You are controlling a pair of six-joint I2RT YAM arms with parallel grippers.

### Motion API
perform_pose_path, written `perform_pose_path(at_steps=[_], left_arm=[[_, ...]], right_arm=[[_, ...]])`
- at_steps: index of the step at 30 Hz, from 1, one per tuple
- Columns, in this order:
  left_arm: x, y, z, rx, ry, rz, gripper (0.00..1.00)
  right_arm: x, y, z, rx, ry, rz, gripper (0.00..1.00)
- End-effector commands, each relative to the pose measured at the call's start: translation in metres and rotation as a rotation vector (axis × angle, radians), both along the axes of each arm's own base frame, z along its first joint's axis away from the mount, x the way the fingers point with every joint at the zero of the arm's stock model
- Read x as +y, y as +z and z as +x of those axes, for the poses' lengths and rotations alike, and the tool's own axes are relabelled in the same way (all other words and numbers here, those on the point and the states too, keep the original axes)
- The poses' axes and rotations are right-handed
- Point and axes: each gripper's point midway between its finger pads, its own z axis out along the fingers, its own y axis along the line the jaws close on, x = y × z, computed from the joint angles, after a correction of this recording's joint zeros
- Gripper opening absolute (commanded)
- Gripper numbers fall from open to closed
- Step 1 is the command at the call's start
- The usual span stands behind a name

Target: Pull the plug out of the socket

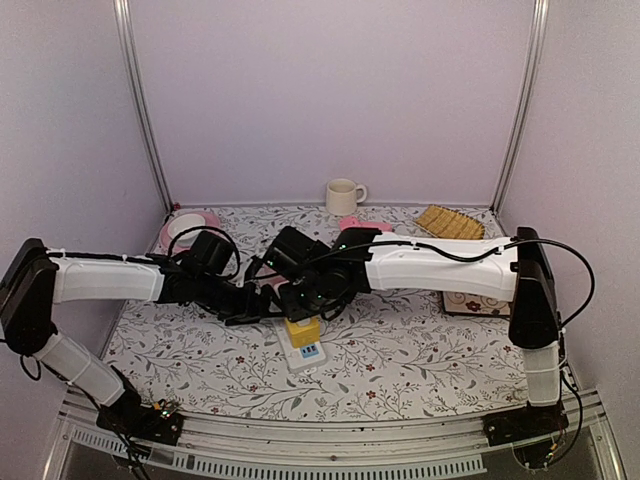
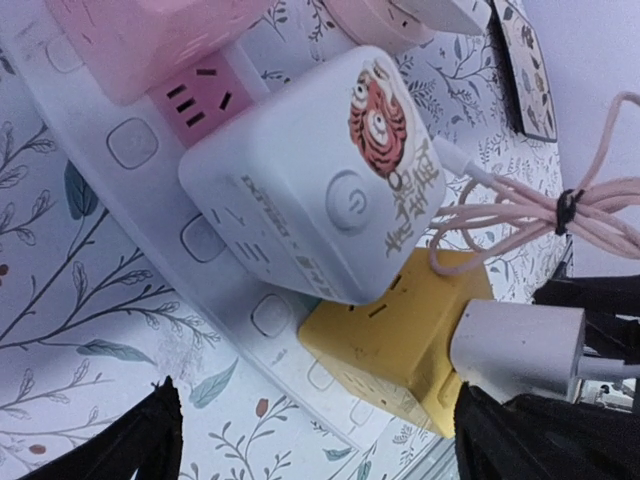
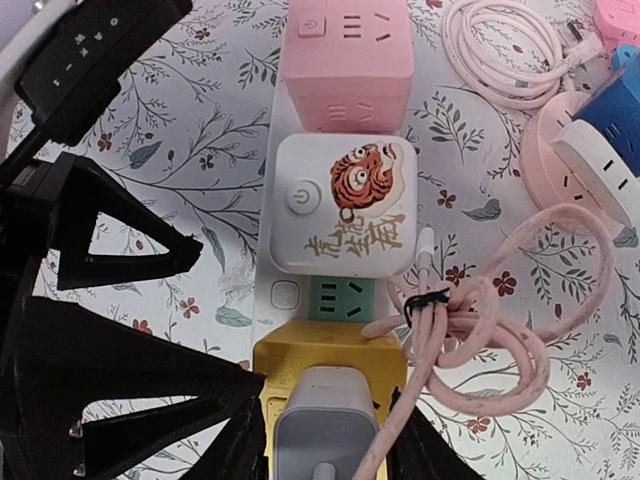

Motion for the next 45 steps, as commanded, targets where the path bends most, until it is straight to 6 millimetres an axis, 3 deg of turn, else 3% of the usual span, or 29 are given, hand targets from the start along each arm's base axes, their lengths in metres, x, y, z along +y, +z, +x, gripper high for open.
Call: perform_pose_path(at_steps=[1, 9, 13, 19, 28, 32, 35, 39, 45], left_arm=[[-0.011, 0.002, 0.005, -0.014, -0.013, -0.005, 0.94], [-0.010, -0.008, 0.002, 0.015, -0.017, 0.014, 0.94], [-0.008, -0.012, -0.001, 0.028, -0.024, 0.024, 0.94], [0.001, -0.027, -0.007, 0.056, -0.023, 0.084, 0.94], [0.028, -0.061, -0.023, 0.126, 0.003, 0.224, 0.94], [0.030, -0.060, -0.022, 0.117, 0.001, 0.234, 0.94], [0.028, -0.055, -0.020, 0.106, -0.007, 0.236, 0.95], [0.021, -0.041, -0.015, 0.082, -0.020, 0.201, 0.95], [0.004, 0.005, 0.000, -0.010, -0.035, 0.110, 0.95]], right_arm=[[-0.002, 0.015, -0.005, 0.017, 0.010, 0.020, 0.43], [-0.009, 0.007, -0.009, 0.036, 0.013, -0.019, 0.41], [-0.009, 0.008, -0.007, 0.031, 0.011, -0.021, 0.31], [-0.001, 0.025, -0.004, 0.010, 0.017, 0.014, 0.16], [0.016, 0.080, 0.000, -0.117, 0.068, 0.109, 0.13], [0.021, 0.082, -0.003, -0.162, 0.112, 0.086, 0.12], [0.006, 0.075, 0.002, -0.160, 0.059, 0.043, 0.11], [-0.040, 0.076, 0.012, -0.135, -0.051, 0.032, 0.11], [-0.109, 0.058, 0.010, -0.009, -0.179, 0.153, 0.11]])
